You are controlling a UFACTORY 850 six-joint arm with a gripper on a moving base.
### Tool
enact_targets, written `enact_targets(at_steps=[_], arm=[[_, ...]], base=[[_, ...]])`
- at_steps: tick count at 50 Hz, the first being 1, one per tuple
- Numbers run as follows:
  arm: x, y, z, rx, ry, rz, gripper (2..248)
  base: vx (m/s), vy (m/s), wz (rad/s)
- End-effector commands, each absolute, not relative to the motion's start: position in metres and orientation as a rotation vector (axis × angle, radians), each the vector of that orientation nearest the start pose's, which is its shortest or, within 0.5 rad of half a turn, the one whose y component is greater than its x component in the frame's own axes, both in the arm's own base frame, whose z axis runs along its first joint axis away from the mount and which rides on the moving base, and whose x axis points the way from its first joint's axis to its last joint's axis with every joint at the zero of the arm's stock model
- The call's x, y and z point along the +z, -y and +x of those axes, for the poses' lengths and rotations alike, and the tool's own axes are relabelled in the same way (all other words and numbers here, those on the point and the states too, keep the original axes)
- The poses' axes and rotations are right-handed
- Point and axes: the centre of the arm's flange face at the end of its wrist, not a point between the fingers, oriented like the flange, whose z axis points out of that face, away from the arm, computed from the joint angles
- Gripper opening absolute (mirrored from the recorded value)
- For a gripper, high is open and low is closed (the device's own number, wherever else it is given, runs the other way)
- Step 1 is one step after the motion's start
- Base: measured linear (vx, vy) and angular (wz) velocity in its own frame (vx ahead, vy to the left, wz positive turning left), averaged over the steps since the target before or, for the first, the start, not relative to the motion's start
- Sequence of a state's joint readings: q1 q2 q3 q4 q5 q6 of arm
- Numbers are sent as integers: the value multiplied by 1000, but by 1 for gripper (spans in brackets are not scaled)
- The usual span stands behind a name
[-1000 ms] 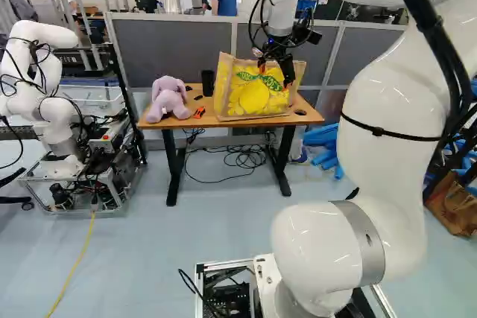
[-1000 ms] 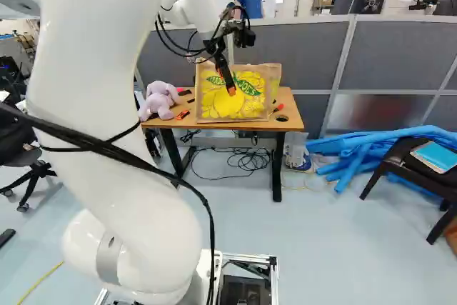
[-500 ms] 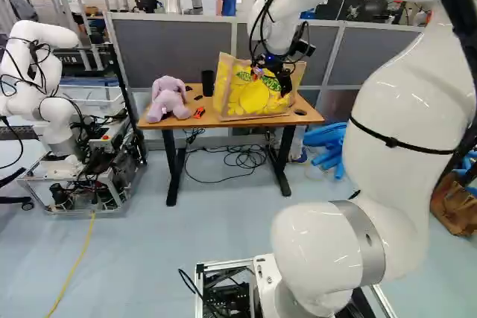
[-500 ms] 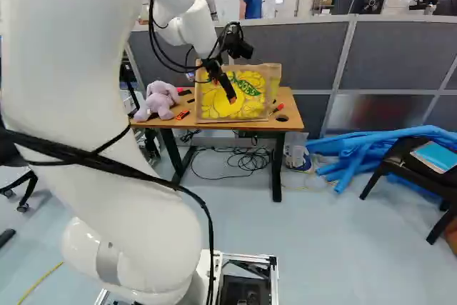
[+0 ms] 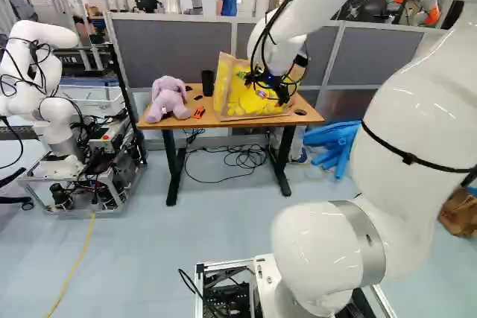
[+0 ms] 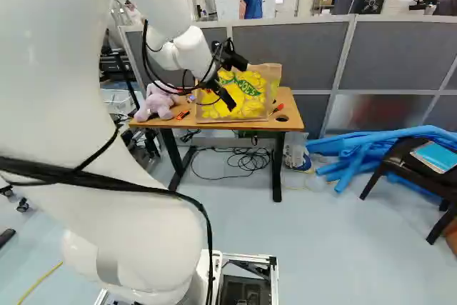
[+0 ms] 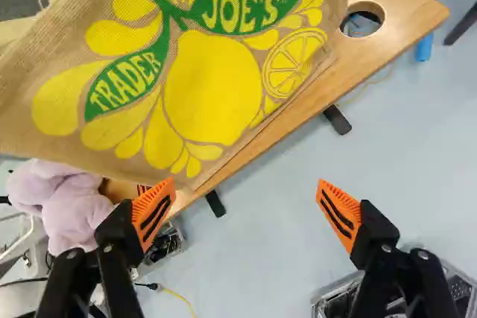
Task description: Pick up the bag on the ground and place it on the table
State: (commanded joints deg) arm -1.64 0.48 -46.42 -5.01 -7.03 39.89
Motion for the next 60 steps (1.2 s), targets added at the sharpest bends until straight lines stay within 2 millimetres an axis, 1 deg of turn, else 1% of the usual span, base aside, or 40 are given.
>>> enact_targets(at_steps=[20,29,49,60], arm=[[461,8,422,-1192,-613,-2641,247],[445,6,402,-1281,-515,-2633,247],[416,3,360,-1463,-328,-2613,247],[403,2,339,-1549,-246,-2601,247]], base=[[0,0,0],[0,0,0],[0,0,0],[0,0,0]])
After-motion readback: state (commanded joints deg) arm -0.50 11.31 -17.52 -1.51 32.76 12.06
